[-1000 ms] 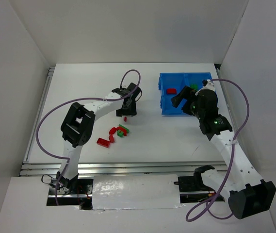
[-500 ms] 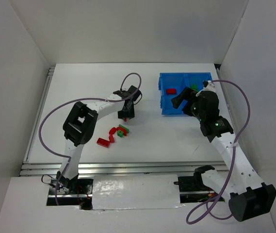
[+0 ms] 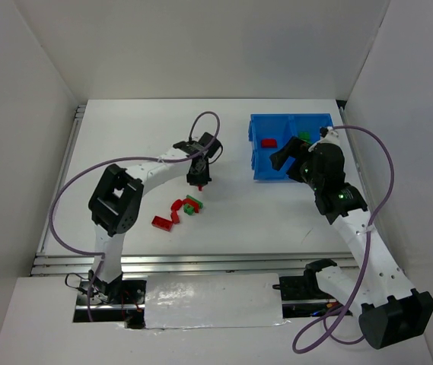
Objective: Sort the legos into containers by color
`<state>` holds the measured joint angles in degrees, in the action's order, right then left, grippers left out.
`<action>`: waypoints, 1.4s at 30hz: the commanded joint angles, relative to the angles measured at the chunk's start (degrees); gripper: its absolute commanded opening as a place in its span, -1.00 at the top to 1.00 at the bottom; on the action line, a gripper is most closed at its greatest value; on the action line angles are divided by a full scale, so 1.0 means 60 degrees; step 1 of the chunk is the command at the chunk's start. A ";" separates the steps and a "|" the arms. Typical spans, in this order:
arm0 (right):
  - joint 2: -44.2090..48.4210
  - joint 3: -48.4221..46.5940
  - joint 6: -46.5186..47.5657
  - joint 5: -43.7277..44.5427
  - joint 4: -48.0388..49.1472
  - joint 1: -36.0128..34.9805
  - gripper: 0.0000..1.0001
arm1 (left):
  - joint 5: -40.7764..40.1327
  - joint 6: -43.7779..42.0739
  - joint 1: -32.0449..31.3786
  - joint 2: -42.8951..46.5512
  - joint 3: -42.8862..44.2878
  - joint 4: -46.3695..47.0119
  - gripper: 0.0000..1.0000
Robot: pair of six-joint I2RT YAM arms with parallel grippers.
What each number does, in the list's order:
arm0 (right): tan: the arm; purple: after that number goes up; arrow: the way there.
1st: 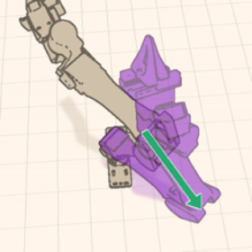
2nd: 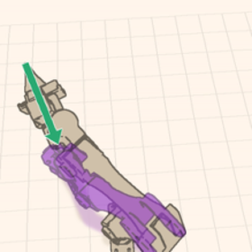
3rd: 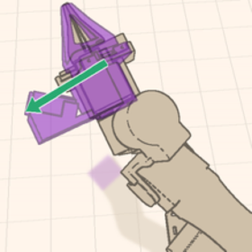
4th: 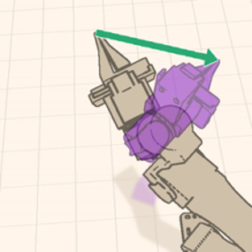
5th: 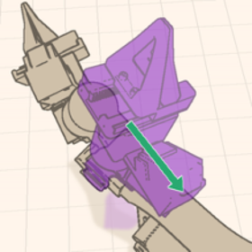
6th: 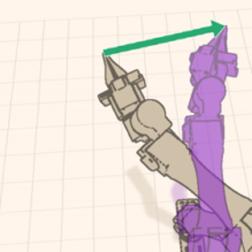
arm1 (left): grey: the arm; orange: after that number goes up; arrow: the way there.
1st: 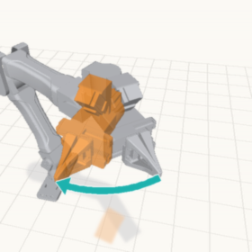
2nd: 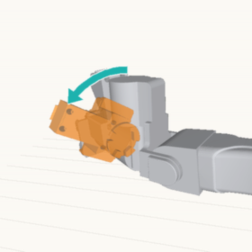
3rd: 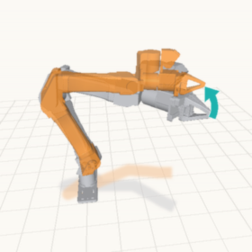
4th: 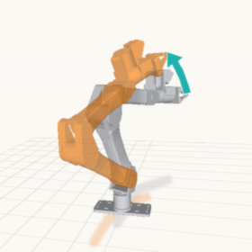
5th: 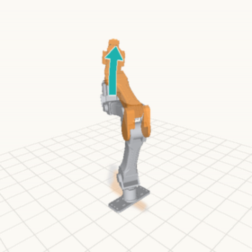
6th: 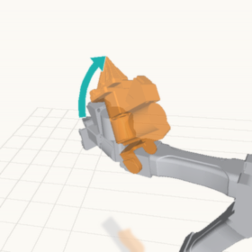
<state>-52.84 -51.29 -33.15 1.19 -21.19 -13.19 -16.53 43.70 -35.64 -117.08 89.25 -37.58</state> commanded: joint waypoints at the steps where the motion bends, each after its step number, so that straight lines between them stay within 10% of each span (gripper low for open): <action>1: 0.0252 -0.0182 0.0134 0.0343 -0.0115 -0.0072 -0.99 | 0.0368 -0.0106 -0.0359 0.1143 0.0839 0.0212 1.00; 13: 0.1291 -0.0534 0.0353 0.1149 -0.0965 0.0016 -0.99 | 0.2125 -0.0970 -0.0462 -0.1565 0.6759 0.1456 0.85; 26: 0.1775 -0.0373 0.0178 0.0139 -0.0921 0.0045 -0.99 | 0.4016 -0.0502 -0.0520 -0.3630 0.7404 0.6510 0.23; 32: 0.1936 -0.0169 0.0178 -0.0154 -0.0834 0.0060 -0.99 | 0.3577 -0.0794 -0.0520 -0.3895 0.7682 0.7011 -0.99; 37: 0.1951 0.0022 0.0222 -0.0140 -0.0761 0.0045 -0.99 | 0.2963 -0.1452 -0.0520 -0.2731 0.7540 0.6382 -0.99; 42: 0.1440 0.0374 0.0441 -0.1439 -0.0175 -0.0028 -0.99 | -0.0533 -0.1588 -0.0520 0.0772 0.3791 0.4746 -0.99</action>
<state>-42.50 -50.11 -31.83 -1.78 -25.80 -12.99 -5.52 35.83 -38.57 -126.06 117.60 -4.78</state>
